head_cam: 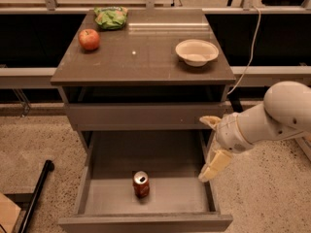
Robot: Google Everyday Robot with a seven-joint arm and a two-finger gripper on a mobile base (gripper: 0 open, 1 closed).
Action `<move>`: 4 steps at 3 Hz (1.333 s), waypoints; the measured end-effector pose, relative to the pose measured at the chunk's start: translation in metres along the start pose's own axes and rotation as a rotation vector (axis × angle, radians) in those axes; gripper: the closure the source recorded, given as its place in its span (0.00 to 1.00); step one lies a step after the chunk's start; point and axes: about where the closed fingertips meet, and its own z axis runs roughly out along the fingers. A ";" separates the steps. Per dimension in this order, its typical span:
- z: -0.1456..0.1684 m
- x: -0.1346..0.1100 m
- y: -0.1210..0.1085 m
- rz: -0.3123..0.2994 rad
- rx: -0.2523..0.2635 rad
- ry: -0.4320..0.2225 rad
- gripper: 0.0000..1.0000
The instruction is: Pick coke can from middle drawer and place on counter
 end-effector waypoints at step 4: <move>0.103 -0.007 -0.003 -0.028 -0.069 -0.054 0.00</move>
Offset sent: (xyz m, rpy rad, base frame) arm -0.0025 -0.0004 -0.0167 -0.0443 0.0569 -0.0398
